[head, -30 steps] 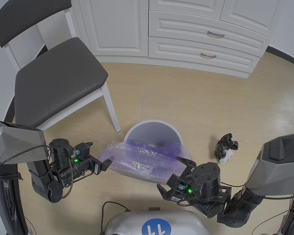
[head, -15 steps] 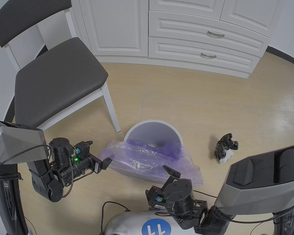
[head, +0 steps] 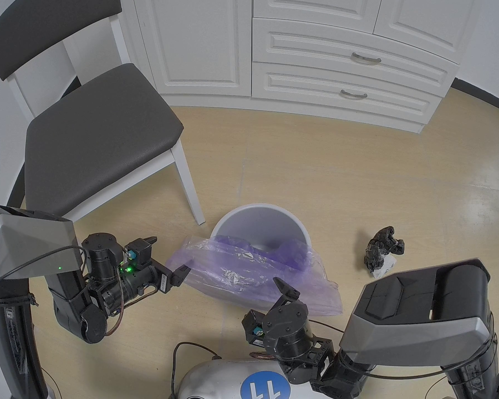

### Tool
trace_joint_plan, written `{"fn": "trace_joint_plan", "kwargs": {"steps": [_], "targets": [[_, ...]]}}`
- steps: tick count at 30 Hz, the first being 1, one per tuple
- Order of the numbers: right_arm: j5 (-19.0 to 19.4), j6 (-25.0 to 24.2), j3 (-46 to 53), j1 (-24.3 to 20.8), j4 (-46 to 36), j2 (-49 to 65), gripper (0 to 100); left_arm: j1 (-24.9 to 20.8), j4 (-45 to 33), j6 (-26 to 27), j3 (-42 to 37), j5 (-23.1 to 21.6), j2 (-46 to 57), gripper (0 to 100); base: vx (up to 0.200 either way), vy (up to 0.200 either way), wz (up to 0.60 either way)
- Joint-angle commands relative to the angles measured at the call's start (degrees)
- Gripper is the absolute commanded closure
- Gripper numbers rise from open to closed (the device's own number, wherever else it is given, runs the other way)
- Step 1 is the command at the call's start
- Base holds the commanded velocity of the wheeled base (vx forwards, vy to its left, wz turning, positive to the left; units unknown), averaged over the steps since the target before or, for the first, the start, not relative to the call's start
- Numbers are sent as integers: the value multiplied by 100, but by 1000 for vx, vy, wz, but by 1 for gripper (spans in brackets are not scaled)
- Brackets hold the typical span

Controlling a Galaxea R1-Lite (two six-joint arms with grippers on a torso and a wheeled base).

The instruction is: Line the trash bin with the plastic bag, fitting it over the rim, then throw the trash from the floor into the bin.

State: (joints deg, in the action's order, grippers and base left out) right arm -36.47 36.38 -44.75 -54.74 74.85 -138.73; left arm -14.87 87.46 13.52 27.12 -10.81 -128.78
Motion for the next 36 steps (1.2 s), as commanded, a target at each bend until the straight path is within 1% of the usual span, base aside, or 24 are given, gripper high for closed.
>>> {"fn": "trace_joint_plan", "kwargs": {"steps": [1, 5, 11, 18, 27, 33, 34, 36], "targets": [[-79, 124, -376, 156, 3, -119, 0, 2, 8, 2, -5, 0, -7, 0, 0, 0, 0], [-106, 273, -631, 358, 3, -137, 0, 2, 8, 2, -14, 0, -7, 0, 0, 0, 0], [-106, 344, -675, 517, 82, 56, 0, 11, 8, 2, -5, 0, -33, 0, 0, 0, 0], [-97, 405, -842, 807, 109, 232, 0, 11, 8, 2, -5, 0, -42, 0, 0, 0, 0], [-97, 414, -833, 833, 109, 417, 0, 11, 8, 2, 3, 0, -59, 0, 0, 0, 0], [-79, 449, -737, 727, 100, 259, 0, 19, 8, 2, 3, 0, -59, 0, 0, 0, 0], [-70, 449, -746, 719, 100, 223, 100, 19, 8, 2, 3, 0, -59, 0, 0, 0, 0], [-44, 449, -746, 692, 100, 171, 100, 19, 8, 2, 3, 0, -59, 0, 0, 0, 0]]}}
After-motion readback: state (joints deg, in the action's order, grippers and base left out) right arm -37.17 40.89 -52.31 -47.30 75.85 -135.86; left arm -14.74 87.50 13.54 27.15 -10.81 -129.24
